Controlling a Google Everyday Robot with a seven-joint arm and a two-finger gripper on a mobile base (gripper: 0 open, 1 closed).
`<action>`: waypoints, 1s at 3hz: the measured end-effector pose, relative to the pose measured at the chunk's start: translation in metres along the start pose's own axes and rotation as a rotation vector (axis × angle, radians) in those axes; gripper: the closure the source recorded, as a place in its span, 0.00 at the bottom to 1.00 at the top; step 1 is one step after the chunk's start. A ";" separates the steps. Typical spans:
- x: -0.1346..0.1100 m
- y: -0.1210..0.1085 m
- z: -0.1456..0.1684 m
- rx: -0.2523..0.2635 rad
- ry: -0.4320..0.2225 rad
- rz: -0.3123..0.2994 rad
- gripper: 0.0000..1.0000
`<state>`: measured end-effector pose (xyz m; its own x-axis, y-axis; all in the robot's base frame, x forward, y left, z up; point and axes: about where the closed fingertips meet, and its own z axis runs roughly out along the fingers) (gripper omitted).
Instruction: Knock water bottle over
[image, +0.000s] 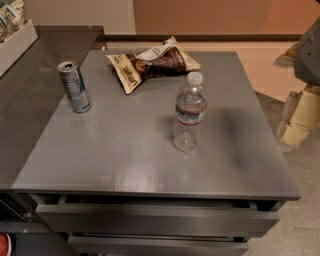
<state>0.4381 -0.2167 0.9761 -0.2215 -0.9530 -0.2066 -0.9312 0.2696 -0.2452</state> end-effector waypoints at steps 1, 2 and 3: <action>0.000 0.000 0.000 0.000 0.000 0.000 0.00; -0.003 -0.002 0.001 -0.005 -0.014 0.011 0.00; -0.016 -0.003 0.010 -0.005 -0.077 0.042 0.00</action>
Offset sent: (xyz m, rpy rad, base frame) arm 0.0059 0.0046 -0.0052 0.0379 0.0299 -0.0109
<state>0.4472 -0.2010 0.9703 -0.2378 -0.9272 -0.2894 -0.9229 0.3086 -0.2304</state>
